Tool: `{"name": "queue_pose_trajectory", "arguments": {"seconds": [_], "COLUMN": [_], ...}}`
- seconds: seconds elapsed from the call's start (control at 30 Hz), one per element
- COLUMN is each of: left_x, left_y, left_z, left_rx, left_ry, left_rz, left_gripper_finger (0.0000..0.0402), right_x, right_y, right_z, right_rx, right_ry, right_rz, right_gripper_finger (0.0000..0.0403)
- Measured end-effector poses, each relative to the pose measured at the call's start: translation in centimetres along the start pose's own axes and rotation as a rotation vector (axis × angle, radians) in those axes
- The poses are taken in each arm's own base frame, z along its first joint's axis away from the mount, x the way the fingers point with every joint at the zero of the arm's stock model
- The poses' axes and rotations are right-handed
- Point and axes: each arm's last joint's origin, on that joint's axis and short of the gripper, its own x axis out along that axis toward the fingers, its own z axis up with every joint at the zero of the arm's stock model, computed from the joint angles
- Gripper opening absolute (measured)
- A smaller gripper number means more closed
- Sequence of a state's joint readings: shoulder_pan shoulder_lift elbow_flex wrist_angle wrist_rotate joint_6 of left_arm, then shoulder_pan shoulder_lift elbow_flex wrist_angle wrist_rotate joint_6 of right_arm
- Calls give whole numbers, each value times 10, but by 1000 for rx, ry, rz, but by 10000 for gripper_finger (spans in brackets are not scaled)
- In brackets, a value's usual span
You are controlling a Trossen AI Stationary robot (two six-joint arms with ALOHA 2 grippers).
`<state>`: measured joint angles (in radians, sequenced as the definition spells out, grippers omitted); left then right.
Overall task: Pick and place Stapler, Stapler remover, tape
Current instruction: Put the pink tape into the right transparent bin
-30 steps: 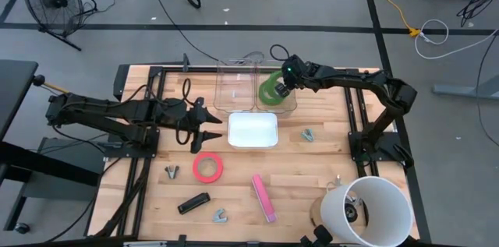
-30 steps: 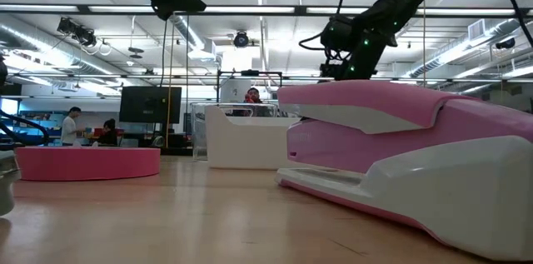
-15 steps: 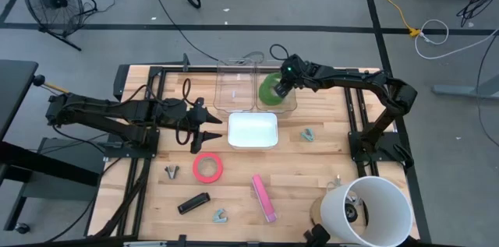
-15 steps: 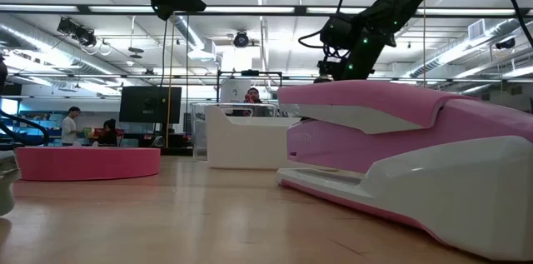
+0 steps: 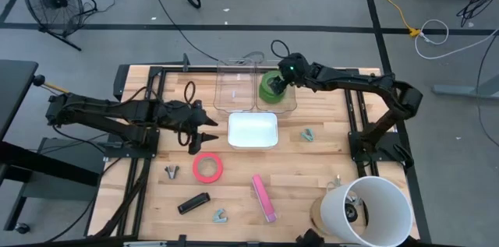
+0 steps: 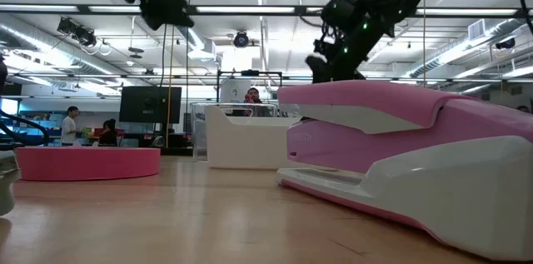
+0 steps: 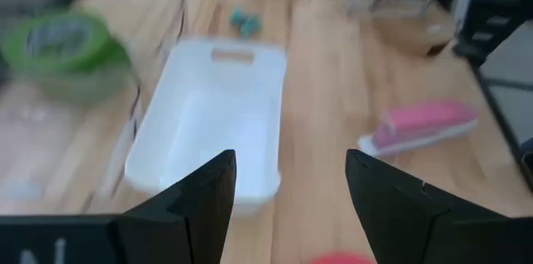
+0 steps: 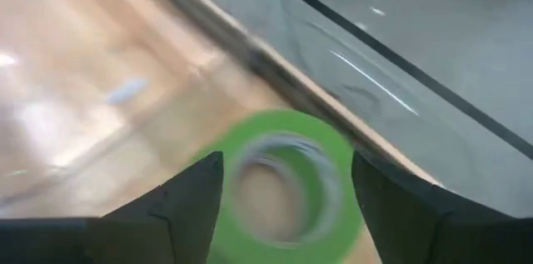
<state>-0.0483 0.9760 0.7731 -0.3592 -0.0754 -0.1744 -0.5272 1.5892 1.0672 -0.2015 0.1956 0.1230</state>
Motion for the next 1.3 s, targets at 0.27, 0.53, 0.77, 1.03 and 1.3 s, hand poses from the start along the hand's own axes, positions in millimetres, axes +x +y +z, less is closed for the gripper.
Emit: {"name": "queue_pose_trajectory", "arguments": {"seconds": [0.27,0.53,0.77,1.03,1.3], "left_x": [4,27,45,69,82], "left_y": [5,10,8,-14,-27], "left_z": [-22,-63,-88,-106,-121], "left_rx": [-189,-333,-410,-417,-398], "left_ry": [185,373,526,644,712], "left_rz": [95,181,208,155,169], "left_gripper_finger": [232,232,232,232,231], "right_x": [-50,-91,-107,-109,-109], "right_y": [47,107,134,137,137], "right_z": [11,1,-6,-9,-9], "right_rx": [-83,-229,-291,-311,-312], "right_ry": [-122,-197,-257,-273,-272], "right_rz": [333,592,634,559,560], "right_gripper_finger": [234,229,226,224,224]}}
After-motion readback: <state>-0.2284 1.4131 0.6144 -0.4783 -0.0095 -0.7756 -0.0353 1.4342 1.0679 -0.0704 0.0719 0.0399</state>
